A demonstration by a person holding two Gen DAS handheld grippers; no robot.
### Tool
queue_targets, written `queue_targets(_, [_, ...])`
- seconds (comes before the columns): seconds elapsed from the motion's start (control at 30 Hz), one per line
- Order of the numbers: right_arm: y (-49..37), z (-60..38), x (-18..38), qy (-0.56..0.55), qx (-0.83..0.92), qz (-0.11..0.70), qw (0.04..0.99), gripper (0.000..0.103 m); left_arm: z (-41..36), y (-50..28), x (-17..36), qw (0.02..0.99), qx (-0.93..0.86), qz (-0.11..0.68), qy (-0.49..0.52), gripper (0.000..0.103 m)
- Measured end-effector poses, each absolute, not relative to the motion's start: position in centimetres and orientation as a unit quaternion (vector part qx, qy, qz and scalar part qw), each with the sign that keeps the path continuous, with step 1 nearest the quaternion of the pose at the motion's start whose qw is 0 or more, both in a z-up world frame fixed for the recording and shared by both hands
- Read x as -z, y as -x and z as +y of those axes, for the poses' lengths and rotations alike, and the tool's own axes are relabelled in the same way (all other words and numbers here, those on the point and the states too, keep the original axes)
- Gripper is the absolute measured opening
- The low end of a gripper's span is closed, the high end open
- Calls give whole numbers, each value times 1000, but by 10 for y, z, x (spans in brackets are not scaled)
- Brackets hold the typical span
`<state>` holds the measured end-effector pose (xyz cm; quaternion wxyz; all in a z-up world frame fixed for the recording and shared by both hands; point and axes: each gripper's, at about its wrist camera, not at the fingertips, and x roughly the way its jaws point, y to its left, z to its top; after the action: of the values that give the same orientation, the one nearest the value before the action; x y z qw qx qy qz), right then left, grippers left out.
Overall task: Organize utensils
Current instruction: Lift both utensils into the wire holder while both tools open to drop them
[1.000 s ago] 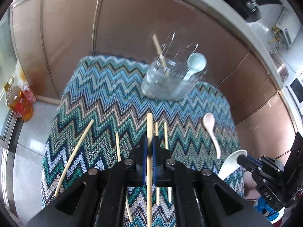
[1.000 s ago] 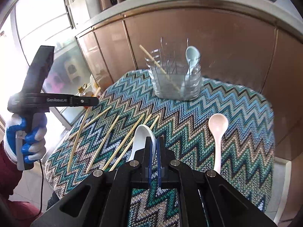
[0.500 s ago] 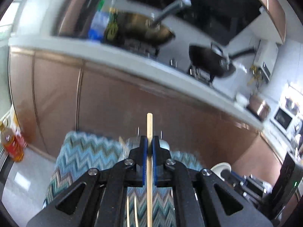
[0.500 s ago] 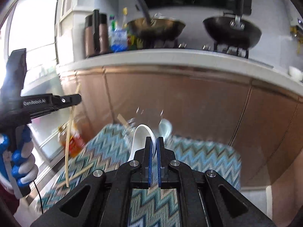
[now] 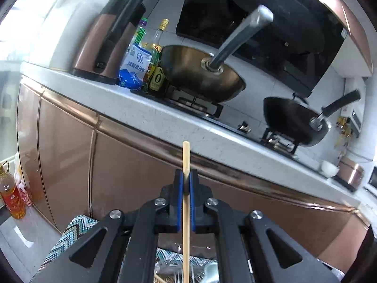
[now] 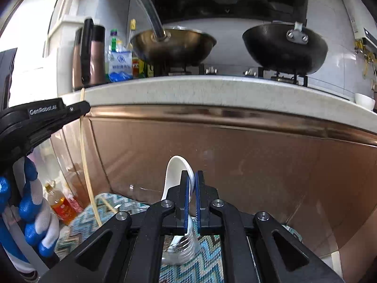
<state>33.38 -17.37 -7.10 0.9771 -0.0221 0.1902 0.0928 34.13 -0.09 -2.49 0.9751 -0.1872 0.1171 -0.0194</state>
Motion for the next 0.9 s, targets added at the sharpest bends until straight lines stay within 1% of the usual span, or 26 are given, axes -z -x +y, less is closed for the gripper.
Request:
queue_targets(0.07, [-343, -172, 82, 21, -94, 192, 977, 5, -8, -353, 40, 979, 8, 115, 171, 4])
queue_targets(0.23, [-353, -165, 104, 34, -92, 189, 977, 5, -12, -370, 70, 977, 3, 125, 172, 4])
queue_targets(0.43, [-358, -157, 122, 43, -89, 193, 976, 5, -17, -377, 88, 981, -14, 108, 160, 5])
queue_targets(0.63, [-355, -152, 132, 46, -97, 202, 973, 6, -19, -367, 99, 983, -18, 97, 154, 6])
queue_targets(0.67, [-353, -151, 133, 47, -98, 203, 973, 10, -18, -366, 99, 983, -16, 100, 155, 6])
queue_targets(0.7, [-352, -150, 134, 48, -97, 205, 973, 12, -17, -366, 98, 983, -14, 101, 155, 7])
queue_targets(0.77, [-349, -151, 133, 43, -101, 204, 973, 28, -16, -361, 96, 983, -11, 101, 150, 14])
queue_targets(0.87, [-344, -153, 127, 41, -95, 199, 974, 32, -14, -352, 90, 984, -8, 96, 149, 22])
queue_targets(0.9, [-343, -153, 124, 38, -94, 199, 975, 33, -13, -348, 87, 984, -7, 95, 148, 23])
